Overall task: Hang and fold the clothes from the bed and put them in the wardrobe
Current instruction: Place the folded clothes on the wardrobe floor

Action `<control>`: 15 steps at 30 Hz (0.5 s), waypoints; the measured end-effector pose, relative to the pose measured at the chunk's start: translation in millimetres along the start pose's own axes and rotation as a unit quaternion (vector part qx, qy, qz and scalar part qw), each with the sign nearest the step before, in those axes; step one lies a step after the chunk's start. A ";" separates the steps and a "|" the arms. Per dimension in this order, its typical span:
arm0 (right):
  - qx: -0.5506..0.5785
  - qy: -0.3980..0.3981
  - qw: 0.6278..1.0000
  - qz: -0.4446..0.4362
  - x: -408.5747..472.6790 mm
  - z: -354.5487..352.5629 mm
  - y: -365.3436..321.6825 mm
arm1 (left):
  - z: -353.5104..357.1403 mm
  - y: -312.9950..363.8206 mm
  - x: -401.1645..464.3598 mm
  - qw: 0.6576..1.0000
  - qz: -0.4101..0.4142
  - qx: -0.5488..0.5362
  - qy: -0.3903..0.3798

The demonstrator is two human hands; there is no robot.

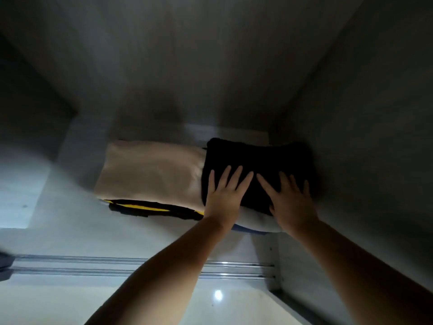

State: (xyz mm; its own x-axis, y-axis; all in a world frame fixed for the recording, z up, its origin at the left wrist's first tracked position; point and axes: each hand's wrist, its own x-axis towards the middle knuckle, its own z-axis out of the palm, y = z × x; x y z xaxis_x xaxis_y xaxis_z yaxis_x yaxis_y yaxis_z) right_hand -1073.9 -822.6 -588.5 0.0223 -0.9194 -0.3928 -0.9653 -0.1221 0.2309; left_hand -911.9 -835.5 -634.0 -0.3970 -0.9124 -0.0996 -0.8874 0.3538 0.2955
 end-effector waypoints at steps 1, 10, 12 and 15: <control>0.013 -0.018 1.000 0.017 -1.3 17.5 -5.0 | 13.2 -1.1 -4.4 1.000 0.014 0.018 -0.010; 0.086 -0.192 0.977 0.028 -6.2 31.6 -17.0 | 17.4 -2.0 -13.4 0.970 0.040 0.074 -0.230; 0.127 -0.242 0.962 0.012 -6.6 3.3 -11.1 | -13.6 -1.0 -11.3 0.956 0.025 0.043 -0.289; 0.194 -0.221 0.956 0.013 -20.3 -48.3 -1.4 | -72.7 -1.1 -22.9 0.965 -0.001 -0.004 -0.263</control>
State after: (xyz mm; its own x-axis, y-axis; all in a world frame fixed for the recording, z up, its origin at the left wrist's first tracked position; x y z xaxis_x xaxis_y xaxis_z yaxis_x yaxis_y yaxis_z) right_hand -1060.5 -821.8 -537.9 -0.0316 -0.6614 -0.7494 -0.9897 0.1255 -0.0691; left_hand -884.8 -830.0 -562.9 -0.4604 -0.6820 -0.5682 -0.8877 0.3484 0.3010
